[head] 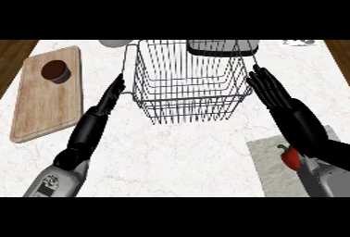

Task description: Pick the bell pepper from the placemat and place it in the basket

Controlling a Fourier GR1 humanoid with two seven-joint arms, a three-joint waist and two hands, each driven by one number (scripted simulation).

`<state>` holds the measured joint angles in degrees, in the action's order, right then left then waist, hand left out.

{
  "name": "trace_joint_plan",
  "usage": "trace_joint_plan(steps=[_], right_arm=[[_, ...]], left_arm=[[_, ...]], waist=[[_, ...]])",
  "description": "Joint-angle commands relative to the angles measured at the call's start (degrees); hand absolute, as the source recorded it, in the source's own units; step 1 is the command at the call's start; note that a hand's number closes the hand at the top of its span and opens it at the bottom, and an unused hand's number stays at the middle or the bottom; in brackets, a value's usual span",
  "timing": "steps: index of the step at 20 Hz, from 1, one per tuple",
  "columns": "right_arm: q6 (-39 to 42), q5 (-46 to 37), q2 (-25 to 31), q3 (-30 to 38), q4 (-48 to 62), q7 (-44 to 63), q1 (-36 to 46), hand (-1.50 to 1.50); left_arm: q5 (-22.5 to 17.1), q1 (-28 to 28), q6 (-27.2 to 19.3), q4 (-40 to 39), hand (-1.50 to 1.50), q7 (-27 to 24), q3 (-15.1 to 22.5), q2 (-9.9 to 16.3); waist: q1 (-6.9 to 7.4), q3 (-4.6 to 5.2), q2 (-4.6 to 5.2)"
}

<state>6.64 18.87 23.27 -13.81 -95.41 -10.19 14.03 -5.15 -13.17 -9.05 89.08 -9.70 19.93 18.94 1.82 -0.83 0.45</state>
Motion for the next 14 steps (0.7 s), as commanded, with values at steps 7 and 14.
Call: trace_joint_plan(steps=[7, 14], right_arm=[[1.06, 12.97, -16.32, 1.03, -16.67, -26.34, -5.96, 1.50], [-16.75, -18.12, -7.02, 18.30, -26.16, -37.46, -13.73, -1.50]], left_arm=[[1.55, 10.98, -4.57, -8.95, 0.00, 9.36, -5.35, 6.22], [1.20, 18.34, -8.53, -15.71, 0.00, 15.49, -9.97, 9.48]], waist=[[-1.54, -3.63, -0.05], [-15.24, -0.42, -3.80]])
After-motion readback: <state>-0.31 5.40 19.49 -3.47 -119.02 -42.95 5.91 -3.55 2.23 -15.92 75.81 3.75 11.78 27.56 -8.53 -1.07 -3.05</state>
